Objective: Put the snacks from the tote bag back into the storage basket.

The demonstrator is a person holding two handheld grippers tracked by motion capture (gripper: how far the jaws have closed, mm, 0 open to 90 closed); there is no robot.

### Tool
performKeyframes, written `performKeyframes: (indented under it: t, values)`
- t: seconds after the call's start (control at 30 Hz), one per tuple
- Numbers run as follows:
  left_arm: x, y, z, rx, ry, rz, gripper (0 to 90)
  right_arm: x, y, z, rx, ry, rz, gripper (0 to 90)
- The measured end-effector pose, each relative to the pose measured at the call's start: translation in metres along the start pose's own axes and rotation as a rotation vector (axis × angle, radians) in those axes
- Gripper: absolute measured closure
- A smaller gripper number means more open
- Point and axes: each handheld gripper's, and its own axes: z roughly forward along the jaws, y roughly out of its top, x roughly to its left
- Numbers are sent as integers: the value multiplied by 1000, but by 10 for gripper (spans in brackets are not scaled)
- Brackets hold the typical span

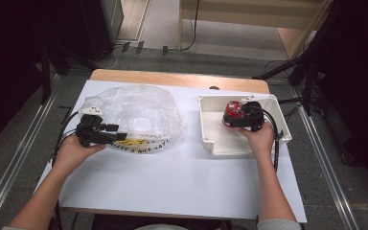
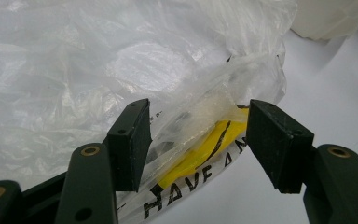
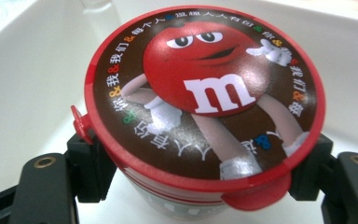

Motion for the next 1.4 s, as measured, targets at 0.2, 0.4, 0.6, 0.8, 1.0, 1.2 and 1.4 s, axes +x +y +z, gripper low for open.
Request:
performKeyframes:
  t: [0.2, 0.4, 0.6, 0.8, 1.0, 1.2, 1.4]
  values:
    - [0, 0, 0, 4, 0, 5, 411, -1, -2, 7, 11, -9, 6, 266]
    - [0, -1, 1, 3, -2, 3, 411, -3, -5, 12, 30, -6, 28, 266]
    - [0, -1, 1, 3, -1, 2, 411, -3, -9, 17, 41, -12, 10, 265]
    - [0, -1, 0, 3, 1, 3, 411, -1, -11, 18, 30, -30, 5, 263]
    - [0, -1, 1, 5, 1, 1, 411, 0, -14, 22, 46, -29, 4, 240]
    - [0, -1, 0, 1, 3, 0, 411, -1, -14, 23, 46, -14, 24, 232]
    - [0, -1, 0, 0, 1, 3, 411, -1, -15, 23, 48, -15, 38, 224]
